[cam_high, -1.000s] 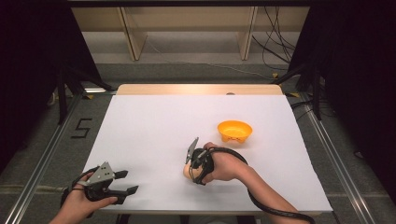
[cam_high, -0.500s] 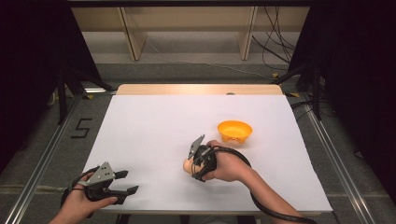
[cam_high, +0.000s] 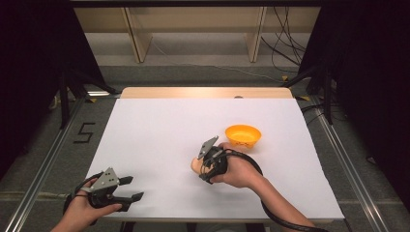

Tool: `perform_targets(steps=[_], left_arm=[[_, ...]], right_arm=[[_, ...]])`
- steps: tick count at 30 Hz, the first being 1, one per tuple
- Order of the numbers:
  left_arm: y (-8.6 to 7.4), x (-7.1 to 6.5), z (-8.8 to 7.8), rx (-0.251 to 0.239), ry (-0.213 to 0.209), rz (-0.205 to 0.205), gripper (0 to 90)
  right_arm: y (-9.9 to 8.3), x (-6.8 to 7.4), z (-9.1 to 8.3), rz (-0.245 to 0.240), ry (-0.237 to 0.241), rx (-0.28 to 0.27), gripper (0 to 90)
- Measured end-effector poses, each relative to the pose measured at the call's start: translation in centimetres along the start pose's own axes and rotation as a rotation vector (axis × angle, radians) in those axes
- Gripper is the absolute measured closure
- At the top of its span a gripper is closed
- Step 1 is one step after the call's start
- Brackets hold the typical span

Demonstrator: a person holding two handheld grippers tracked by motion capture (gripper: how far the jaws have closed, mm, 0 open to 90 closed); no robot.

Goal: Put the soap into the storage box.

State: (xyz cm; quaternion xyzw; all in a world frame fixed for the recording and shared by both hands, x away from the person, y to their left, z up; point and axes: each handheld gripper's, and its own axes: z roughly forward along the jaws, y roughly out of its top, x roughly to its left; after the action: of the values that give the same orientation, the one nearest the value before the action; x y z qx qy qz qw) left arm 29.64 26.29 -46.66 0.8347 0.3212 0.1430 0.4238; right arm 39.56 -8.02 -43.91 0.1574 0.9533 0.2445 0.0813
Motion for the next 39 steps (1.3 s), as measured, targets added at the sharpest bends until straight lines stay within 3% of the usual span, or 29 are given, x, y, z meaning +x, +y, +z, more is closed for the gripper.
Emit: perform_targets(steps=[8,9,10,16,17,19,20,26,31,35,36,37,38,39], left_arm=[[0.1,0.1,0.0,0.009,-0.001,0.008,29.8],[0.1,-0.1,0.0,0.011,-0.001,-0.014,29.8],[0.1,0.1,0.0,0.009,-0.001,0.009,29.8],[0.1,0.1,0.0,-0.001,-0.003,0.003,29.8],[0.1,0.1,0.0,-0.001,-0.003,0.002,29.8],[0.1,0.1,0.1,0.000,-0.003,0.003,29.8],[0.1,0.0,0.1,-0.008,-0.004,-0.006,29.8],[0.1,0.0,0.1,-0.002,-0.008,-0.009,29.7],[0.2,0.2,0.0,0.020,-0.007,0.010,29.8],[0.1,0.0,0.2,0.007,-0.003,-0.024,29.8],[0.1,0.2,0.1,0.005,0.000,0.016,29.8],[0.1,0.2,0.1,0.006,0.000,0.013,29.8],[0.1,0.1,0.1,0.001,-0.004,0.002,29.8],[0.1,0.1,0.1,0.001,-0.004,0.002,29.8]], right_arm=[[-0.2,-0.4,-0.5,0.029,-0.034,-0.024,33.5],[-0.2,-0.4,-0.6,0.050,-0.045,-0.026,33.4],[-0.3,-0.4,-0.6,0.060,-0.050,-0.025,33.4],[-0.6,-0.8,-1.0,0.092,-0.078,-0.031,33.4],[-0.7,-1.1,-1.0,0.078,-0.086,-0.038,33.5],[-0.8,-1.1,-1.1,0.108,-0.095,-0.036,33.4],[-0.9,-1.3,-1.2,0.087,-0.102,-0.044,33.4],[-1.4,-1.7,-1.8,0.143,-0.133,-0.039,33.4],[-1.7,-2.0,-2.1,0.162,-0.122,-0.030,33.4],[-2.0,-2.3,-2.4,0.168,-0.141,-0.037,33.4],[-2.0,-2.4,-2.4,0.172,-0.135,-0.031,33.4],[-2.1,-2.6,-2.5,0.160,-0.148,-0.039,33.4],[-2.2,-2.5,-2.6,0.201,-0.132,-0.029,33.4],[-2.2,-2.5,-2.6,0.201,-0.132,-0.029,33.4]])
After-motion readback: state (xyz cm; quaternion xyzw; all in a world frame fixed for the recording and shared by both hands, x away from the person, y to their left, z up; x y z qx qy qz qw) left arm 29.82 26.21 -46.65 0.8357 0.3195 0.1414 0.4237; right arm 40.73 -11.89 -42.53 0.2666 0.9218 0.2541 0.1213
